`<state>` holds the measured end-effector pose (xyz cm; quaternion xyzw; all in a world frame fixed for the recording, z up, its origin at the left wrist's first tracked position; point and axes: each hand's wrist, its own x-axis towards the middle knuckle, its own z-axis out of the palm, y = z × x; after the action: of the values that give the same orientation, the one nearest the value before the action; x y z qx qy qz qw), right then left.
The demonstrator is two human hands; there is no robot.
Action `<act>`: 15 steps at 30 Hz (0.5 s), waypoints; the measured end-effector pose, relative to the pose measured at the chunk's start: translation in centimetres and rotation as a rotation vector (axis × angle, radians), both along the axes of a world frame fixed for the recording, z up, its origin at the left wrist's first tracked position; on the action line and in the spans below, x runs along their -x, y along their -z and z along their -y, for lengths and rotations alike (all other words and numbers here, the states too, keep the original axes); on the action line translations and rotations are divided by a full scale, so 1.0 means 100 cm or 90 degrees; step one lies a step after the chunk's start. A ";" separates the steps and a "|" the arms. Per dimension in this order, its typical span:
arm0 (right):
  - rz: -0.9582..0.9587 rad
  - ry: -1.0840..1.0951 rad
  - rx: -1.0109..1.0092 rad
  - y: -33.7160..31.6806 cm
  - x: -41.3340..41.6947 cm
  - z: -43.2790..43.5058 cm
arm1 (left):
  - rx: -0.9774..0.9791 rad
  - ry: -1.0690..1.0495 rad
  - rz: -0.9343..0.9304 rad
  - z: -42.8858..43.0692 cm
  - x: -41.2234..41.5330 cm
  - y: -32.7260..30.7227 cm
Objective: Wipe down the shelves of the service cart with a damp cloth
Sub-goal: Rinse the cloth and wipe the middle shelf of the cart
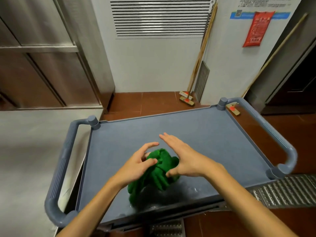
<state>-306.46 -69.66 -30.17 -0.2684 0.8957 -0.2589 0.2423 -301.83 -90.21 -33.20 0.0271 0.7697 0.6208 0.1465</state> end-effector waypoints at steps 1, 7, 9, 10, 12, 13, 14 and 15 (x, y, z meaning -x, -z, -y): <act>0.028 -0.010 0.000 0.007 0.004 0.008 | -0.002 0.019 0.011 0.003 0.004 0.003; 0.020 -0.001 -0.038 0.030 0.026 0.037 | 0.189 0.083 -0.057 0.031 0.019 0.021; -0.012 -0.007 0.008 0.028 0.029 0.044 | 0.318 0.079 -0.065 0.047 0.027 0.034; -0.015 -0.010 0.033 0.027 0.031 0.046 | 0.360 0.074 -0.068 0.055 0.030 0.041; -0.007 0.005 0.085 0.030 0.035 0.051 | 0.434 0.087 -0.077 0.070 0.033 0.055; 0.012 0.027 0.122 0.032 0.038 0.052 | 0.429 0.093 -0.063 0.077 0.032 0.062; 0.037 0.047 0.156 0.036 0.041 0.052 | 0.389 0.088 -0.044 0.084 0.029 0.070; 0.061 0.060 0.183 0.039 0.043 0.053 | 0.349 0.077 -0.022 0.091 0.026 0.076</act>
<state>-310.76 -74.93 -34.09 -0.2456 0.8484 -0.4081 0.2312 -304.42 -99.33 -40.85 0.0429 0.9083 0.3790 0.1717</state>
